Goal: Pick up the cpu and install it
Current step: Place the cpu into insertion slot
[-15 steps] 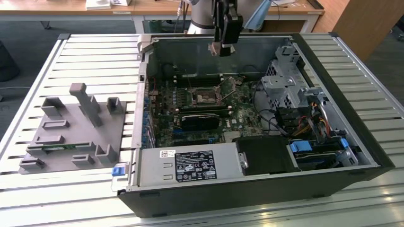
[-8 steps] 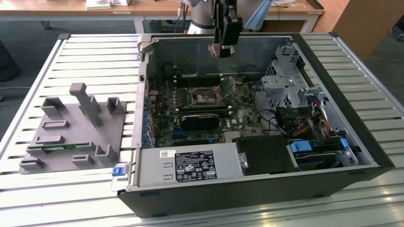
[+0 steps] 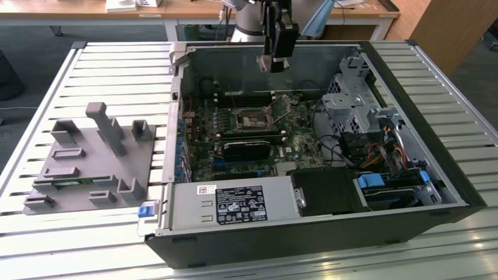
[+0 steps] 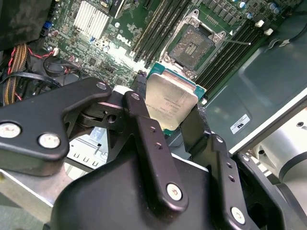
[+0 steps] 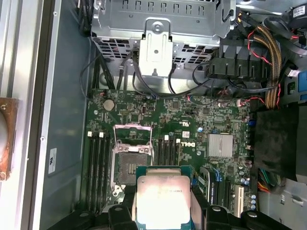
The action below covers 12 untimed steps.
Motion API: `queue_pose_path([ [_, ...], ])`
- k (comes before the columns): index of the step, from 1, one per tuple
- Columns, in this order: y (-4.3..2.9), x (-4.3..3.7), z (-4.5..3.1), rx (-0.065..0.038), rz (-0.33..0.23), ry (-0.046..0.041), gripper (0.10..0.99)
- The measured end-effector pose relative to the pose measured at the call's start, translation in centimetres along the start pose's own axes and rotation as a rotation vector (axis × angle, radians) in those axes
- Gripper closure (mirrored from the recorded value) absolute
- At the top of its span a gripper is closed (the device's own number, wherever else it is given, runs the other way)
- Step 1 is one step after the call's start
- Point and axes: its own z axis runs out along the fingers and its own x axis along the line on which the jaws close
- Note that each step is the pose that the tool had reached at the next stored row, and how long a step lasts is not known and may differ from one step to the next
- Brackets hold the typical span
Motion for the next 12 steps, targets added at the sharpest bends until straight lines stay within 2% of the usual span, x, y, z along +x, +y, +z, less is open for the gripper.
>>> queue_pose_path([
  [12, -0.23, 0.04, 0.98, 0.0, 0.0, -0.0012, 0.553],
])
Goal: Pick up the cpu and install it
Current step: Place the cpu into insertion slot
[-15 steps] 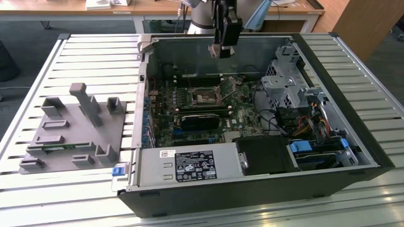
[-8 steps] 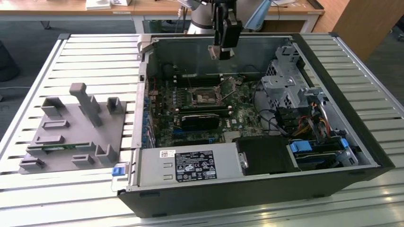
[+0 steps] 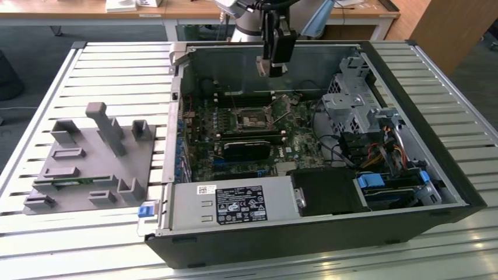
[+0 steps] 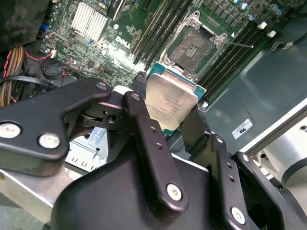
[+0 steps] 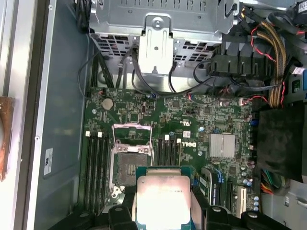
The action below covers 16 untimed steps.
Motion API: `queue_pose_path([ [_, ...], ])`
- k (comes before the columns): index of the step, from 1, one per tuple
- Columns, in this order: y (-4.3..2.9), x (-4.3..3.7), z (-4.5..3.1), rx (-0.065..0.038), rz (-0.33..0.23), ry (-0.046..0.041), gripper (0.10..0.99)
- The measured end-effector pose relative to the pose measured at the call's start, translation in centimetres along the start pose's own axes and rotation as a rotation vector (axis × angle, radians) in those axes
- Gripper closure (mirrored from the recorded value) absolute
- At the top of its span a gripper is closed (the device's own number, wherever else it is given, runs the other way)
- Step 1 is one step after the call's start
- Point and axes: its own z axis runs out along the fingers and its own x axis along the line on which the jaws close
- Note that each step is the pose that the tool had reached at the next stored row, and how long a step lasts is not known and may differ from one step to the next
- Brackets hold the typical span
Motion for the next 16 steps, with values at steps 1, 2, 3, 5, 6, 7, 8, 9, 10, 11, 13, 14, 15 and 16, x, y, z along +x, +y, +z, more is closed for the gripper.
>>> queue_pose_path([
  [1, -0.08, 0.02, 0.06, 0.0, 0.0, -0.0002, 0.553],
  [2, -0.14, 0.03, 0.11, 0.0, 0.0, -0.0002, 0.553],
  [3, -0.2, 0.05, 0.16, 0.0, 0.0, -0.0002, 0.553],
  [5, -0.29, 0.06, 0.26, 0.0, 0.0, -0.0001, 0.553],
  [6, -0.32, 0.06, 0.31, 0.0, 0.0, 0.0, 0.553],
  [7, -0.34, 0.07, 0.36, 0.0, 0.0, -0.0001, 0.553],
  [8, -0.36, 0.07, 0.41, 0.0, 0.0, -0.0001, 0.553],
  [9, -0.39, 0.07, 0.46, 0.0, 0.0, -0.0001, 0.553],
  [10, -0.42, 0.08, 0.51, 0.0, 0.0, -0.0001, 0.553],
  [11, -0.44, 0.08, 0.56, 0.0, 0.0, -0.0001, 0.553],
  [13, -0.47, 0.08, 0.66, 0.0, 0.0, -0.0001, 0.553],
  [14, -0.5, 0.09, 0.72, 0.0, 0.0, 0.0, 0.553],
  [15, -0.52, 0.09, 0.78, 0.0, 0.0, -0.0001, 0.553],
  [16, -0.53, 0.1, 0.83, 0.0, 0.0, -0.0001, 0.553],
])
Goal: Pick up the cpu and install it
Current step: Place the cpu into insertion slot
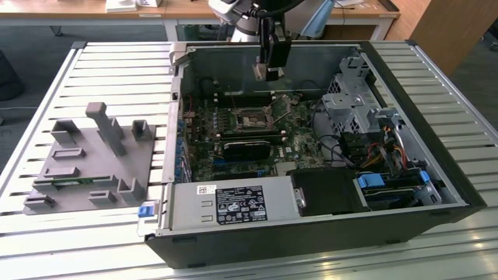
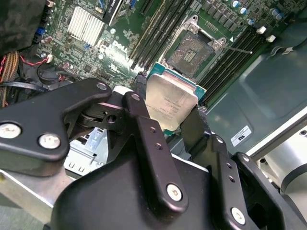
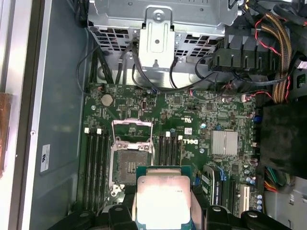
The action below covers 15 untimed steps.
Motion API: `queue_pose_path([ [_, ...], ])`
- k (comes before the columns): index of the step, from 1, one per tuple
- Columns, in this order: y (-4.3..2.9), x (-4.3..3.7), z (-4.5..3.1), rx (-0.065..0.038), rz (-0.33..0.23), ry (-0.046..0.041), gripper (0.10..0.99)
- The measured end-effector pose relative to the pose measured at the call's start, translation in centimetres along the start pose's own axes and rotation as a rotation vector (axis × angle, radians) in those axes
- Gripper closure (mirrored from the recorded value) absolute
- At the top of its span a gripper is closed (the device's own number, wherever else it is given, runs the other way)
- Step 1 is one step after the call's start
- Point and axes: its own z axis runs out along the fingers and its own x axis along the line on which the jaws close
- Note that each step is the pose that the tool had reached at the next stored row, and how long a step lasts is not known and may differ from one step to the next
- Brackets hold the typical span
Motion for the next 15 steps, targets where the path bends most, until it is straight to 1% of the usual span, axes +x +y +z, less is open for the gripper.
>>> queue_pose_path([
  [9, -0.04, 0.03, 0.57, 0.0, 0.0, 0.0, 0.553],
  [15, -0.06, 0.03, 0.8, 0.0, 0.0, -0.0001, 0.553],
])
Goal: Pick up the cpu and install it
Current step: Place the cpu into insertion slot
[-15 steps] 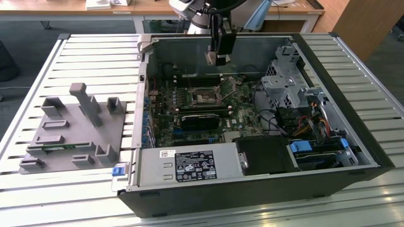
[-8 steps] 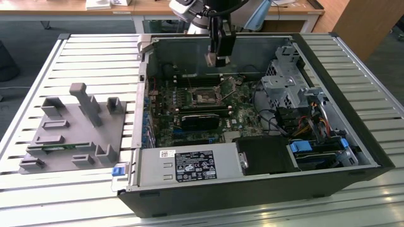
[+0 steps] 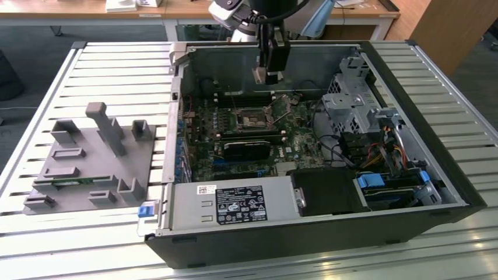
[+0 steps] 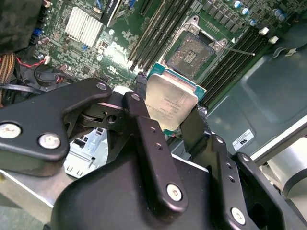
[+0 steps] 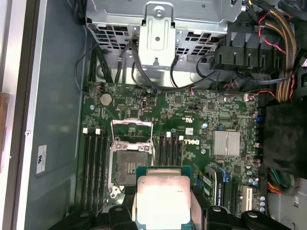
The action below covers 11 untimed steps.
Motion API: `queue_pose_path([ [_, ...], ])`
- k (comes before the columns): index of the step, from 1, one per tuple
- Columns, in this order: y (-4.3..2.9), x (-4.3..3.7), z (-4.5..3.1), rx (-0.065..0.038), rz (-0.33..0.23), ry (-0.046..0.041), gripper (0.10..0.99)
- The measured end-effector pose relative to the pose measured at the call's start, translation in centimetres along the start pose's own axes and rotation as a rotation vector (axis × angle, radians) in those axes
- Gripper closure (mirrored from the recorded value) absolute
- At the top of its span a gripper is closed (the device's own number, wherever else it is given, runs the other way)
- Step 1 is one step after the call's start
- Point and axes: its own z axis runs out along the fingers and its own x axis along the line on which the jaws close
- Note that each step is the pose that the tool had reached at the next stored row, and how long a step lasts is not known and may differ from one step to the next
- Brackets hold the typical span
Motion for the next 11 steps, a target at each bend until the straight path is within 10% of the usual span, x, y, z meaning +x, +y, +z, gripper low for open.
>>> queue_pose_path([
  [11, -0.11, 0.08, 1.4, 0.0, 0.001, -0.0003, 0.553],
])
